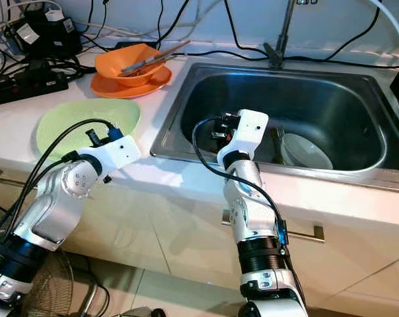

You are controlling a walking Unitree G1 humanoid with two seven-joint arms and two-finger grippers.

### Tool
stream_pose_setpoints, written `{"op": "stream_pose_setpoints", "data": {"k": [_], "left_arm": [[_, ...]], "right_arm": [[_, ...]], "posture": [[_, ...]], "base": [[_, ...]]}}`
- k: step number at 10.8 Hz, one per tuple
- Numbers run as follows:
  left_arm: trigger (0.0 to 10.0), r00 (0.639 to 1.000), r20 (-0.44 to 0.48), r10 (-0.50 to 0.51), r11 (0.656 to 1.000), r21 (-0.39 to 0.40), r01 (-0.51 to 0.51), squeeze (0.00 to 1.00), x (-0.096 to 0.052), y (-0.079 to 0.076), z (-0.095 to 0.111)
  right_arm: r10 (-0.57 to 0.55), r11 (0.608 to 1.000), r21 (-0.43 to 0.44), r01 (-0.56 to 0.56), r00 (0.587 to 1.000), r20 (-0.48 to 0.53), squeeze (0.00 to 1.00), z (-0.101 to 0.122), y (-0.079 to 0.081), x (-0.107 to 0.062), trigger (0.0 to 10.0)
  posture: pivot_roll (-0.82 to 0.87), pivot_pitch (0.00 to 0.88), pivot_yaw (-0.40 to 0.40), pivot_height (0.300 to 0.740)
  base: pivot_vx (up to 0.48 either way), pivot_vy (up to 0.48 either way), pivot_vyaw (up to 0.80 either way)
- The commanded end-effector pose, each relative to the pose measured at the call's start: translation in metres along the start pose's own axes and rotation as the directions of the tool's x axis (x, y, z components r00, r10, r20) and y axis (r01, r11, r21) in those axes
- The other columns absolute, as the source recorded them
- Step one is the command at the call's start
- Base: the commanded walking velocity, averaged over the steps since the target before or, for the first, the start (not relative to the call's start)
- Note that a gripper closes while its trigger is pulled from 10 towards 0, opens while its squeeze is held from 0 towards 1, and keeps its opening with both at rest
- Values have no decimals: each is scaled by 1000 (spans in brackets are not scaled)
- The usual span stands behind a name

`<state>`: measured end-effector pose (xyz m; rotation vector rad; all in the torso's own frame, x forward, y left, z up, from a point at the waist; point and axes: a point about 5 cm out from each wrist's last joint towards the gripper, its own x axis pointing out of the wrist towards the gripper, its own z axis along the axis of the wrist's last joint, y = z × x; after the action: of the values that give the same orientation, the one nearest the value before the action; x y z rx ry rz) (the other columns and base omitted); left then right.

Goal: Kitchen organization

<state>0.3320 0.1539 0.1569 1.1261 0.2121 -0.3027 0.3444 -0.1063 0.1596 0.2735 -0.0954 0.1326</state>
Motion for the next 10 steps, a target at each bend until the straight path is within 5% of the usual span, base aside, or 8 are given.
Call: {"op": "stream_pose_setpoints", "data": {"k": [1,7,10], "left_arm": [[0,999,-42,-10,1000,18,11,0,2,-2,-7],[0,998,-25,53,996,71,-51,0,1,1,-2],[0,961,83,265,957,97,-272,0,-3,29,17]], "right_arm": [[1,1000,2,-1,1000,6,0,3,2,3,10000],[-7,1000,4,7,1000,7,0,3,1,4,10000],[-2,1000,3,2,1000,5,0,3,0,4,10000]], "posture": [[57,36,71,740],[59,39,70,740],[64,38,65,740]], "base": [[0,0,0],[0,0,0],[0,0,0]]}}
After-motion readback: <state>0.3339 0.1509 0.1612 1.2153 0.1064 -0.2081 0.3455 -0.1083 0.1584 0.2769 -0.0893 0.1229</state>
